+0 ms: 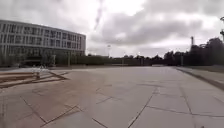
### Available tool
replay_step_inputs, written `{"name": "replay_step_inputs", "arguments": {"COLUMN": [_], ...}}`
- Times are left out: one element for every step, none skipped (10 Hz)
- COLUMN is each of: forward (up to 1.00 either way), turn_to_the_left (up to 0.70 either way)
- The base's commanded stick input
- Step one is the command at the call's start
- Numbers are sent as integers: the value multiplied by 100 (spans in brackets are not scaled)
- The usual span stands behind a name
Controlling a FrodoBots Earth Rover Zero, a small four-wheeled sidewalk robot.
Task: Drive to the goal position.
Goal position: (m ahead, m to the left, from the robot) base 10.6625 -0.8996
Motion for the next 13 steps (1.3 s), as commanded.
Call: {"name": "replay_step_inputs", "arguments": {"forward": [100, 100, 100, 100, 100, 100, 100, 100, 100, 100, 100, 100, 100], "turn_to_the_left": [0, 0, 0, 0, 0, 0, 0, 0, 0, 0, 0, 0, 0]}}
